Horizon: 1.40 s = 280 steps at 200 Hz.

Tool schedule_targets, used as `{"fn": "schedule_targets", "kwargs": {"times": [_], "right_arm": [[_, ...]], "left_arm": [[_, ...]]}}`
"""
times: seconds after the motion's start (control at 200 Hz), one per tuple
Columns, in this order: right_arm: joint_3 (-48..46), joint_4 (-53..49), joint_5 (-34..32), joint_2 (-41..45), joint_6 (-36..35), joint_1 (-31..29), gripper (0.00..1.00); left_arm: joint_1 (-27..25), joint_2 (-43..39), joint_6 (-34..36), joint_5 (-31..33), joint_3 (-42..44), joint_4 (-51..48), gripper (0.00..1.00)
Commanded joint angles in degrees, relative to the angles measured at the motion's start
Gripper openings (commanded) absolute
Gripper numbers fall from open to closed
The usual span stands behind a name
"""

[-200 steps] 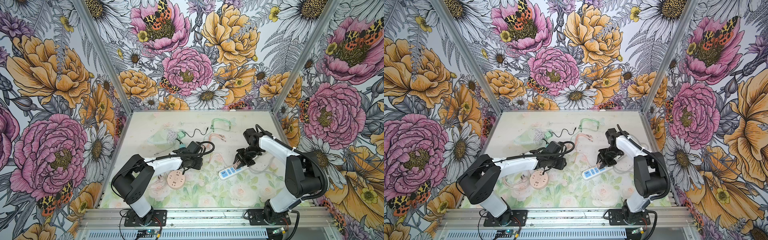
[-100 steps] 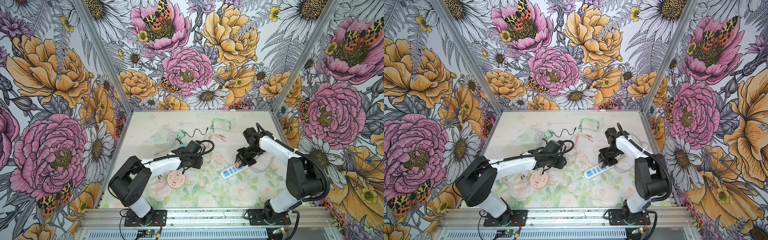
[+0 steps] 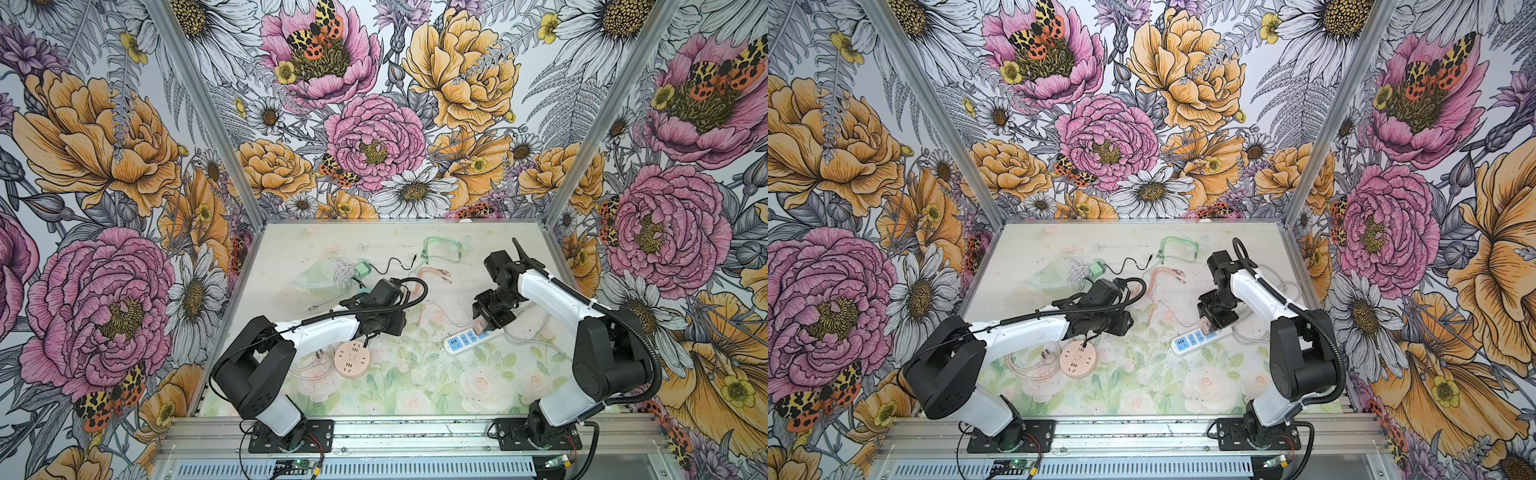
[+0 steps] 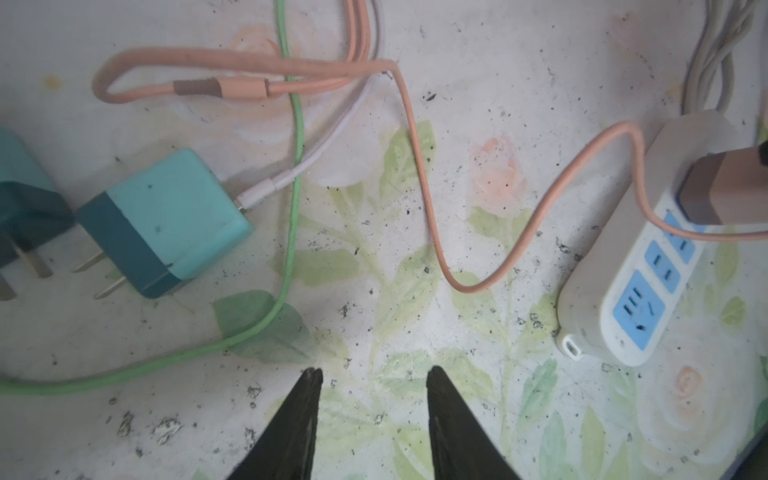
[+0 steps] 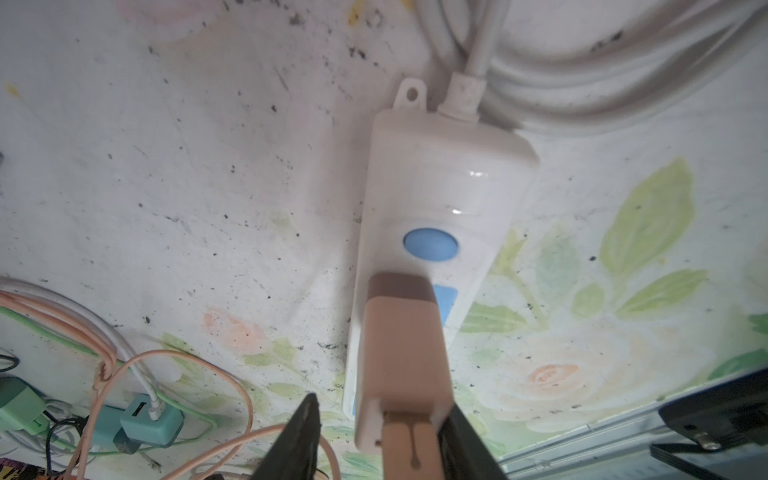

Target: Insert the plug

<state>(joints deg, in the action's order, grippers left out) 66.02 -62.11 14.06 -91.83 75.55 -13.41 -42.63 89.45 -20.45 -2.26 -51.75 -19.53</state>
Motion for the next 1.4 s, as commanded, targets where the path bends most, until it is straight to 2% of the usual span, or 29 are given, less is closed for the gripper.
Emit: {"fn": "schedule_targets", "kwargs": {"times": [0.0,0.06,0.175,0.235,0.41,0.721,0.881,0.986,1.146,1.396], "right_arm": [[1.74,-1.11,-2.39,2.41,-1.14,-1.18,0.50],[1.59,-1.99,-3.21,3.16,-1.41,-1.75,0.57],[0.65,-3.51,-4.62,5.08,-1.63,-2.12,0.59],[-0.12,-4.30,-5.30,6.35,-1.63,-2.40,0.76],[-1.50,-9.26,-10.44,11.40,-2.32,-2.83,0.81],[1.66,-19.00,-27.14,23.56,-3.09,-3.55,0.78],[8.43,-25.54,-39.11,25.69,-4.29,-4.81,0.78],[11.90,-27.35,-46.68,26.41,-6.05,-5.93,0.78],[15.32,-25.43,-52.15,26.27,-11.04,-6.89,0.78],[13.00,-10.27,-54.87,28.38,-28.49,-8.17,0.80]], "left_arm": [[0.23,-2.21,0.95,1.27,0.23,0.19,0.45],[0.23,-2.72,1.11,1.27,0.31,-0.04,0.45],[0.27,-3.88,1.44,1.37,0.29,-0.36,0.45],[0.33,-4.60,1.69,1.52,0.16,-0.66,0.45],[0.22,-7.08,2.59,2.25,-1.11,-1.89,0.45],[-0.78,-8.77,2.36,3.84,-5.47,-6.26,0.46],[-1.44,-8.26,1.29,4.08,-9.21,-8.42,0.46],[-1.28,-6.34,0.49,6.56,-13.49,-11.89,0.47],[0.62,-2.00,-3.85,9.72,-19.26,-17.98,0.47],[4.11,0.79,-10.22,9.94,-20.59,-18.96,0.48]]}}
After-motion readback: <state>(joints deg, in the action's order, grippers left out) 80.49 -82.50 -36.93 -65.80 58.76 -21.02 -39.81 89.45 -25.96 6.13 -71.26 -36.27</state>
